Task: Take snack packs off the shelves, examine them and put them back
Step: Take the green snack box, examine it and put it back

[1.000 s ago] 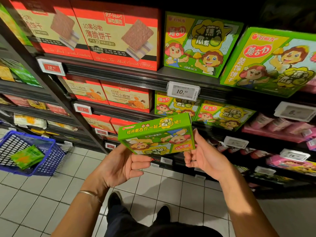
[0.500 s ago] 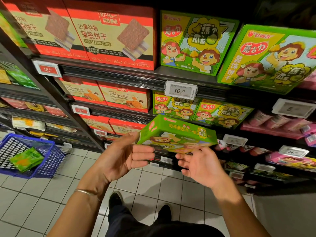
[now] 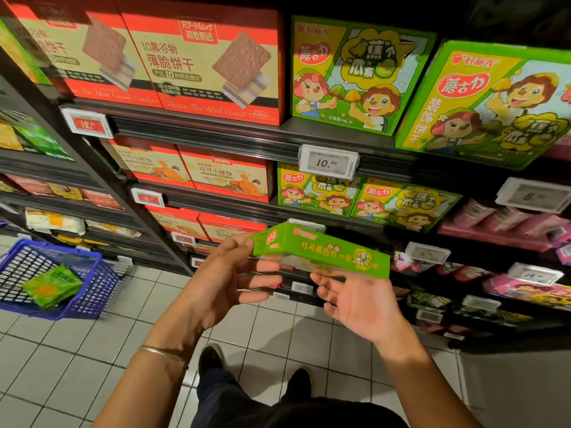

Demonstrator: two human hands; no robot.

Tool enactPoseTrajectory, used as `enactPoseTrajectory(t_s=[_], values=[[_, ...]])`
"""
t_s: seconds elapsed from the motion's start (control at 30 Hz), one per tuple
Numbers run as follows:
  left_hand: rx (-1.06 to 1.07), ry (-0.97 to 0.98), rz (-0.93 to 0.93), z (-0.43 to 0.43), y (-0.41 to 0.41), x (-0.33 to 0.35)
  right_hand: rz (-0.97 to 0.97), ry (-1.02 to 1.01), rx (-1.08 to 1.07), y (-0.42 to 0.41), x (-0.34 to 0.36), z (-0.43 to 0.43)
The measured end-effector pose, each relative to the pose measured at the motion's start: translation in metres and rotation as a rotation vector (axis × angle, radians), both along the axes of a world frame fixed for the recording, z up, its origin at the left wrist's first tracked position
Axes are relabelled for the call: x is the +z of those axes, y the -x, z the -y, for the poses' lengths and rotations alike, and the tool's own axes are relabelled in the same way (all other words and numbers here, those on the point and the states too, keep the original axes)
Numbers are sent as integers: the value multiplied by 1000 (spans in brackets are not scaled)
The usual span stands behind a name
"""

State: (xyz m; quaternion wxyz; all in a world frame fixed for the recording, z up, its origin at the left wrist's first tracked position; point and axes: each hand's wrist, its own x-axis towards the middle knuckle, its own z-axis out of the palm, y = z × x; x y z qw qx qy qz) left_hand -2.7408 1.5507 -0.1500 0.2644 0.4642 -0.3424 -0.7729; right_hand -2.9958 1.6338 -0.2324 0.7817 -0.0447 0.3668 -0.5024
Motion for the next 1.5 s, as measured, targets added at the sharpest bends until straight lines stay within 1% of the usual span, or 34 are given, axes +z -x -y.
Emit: enactPoseTrajectory(t_s=[0.07,0.17,0.27,0.37,0.47,0.57,0.6,0.67,0.73,0.83,0.93,1.03,1.1,1.17,1.23,1.27,1.37,1.47,1.5], values=[[3,-5,14,-1,1,-1,31,-3,-30,0,2,-1],[11,-35,-13,-1,1,-4,67,13,-71,0,3,-2],[21,-15,-11,-3,3,-3,38,60,-82,1,5,-2],[18,29,-31,-4,4,-1,1,35,-46,0,4,-1],[-63,176,-12,-4,8,5,-71,50,-54,-5,3,-1],[-195,416,8,-12,13,11,-298,103,-79,-10,6,4],[-248,467,12,-15,17,12,-343,95,-101,-12,7,7],[-337,534,29,-19,23,14,-354,75,-154,-12,12,12],[-367,569,49,-19,24,12,-385,84,-185,-12,19,16],[-313,606,11,-15,21,11,-477,159,-228,-9,31,16],[-127,656,-49,-5,21,26,-649,333,-318,-5,42,16],[88,792,-26,12,25,47,-833,466,-459,3,72,25],[194,845,-34,23,32,62,-945,593,-588,7,100,31],[271,929,-3,33,41,80,-1073,653,-693,11,124,37],[289,1093,103,42,51,97,-1191,698,-760,14,142,41],[300,1153,148,45,57,106,-1218,705,-787,14,149,42],[289,1186,225,49,75,129,-1315,670,-877,14,168,49],[198,1324,317,58,88,133,-1398,660,-946,11,182,58],[203,1352,374,63,90,131,-1427,666,-944,10,185,61]])
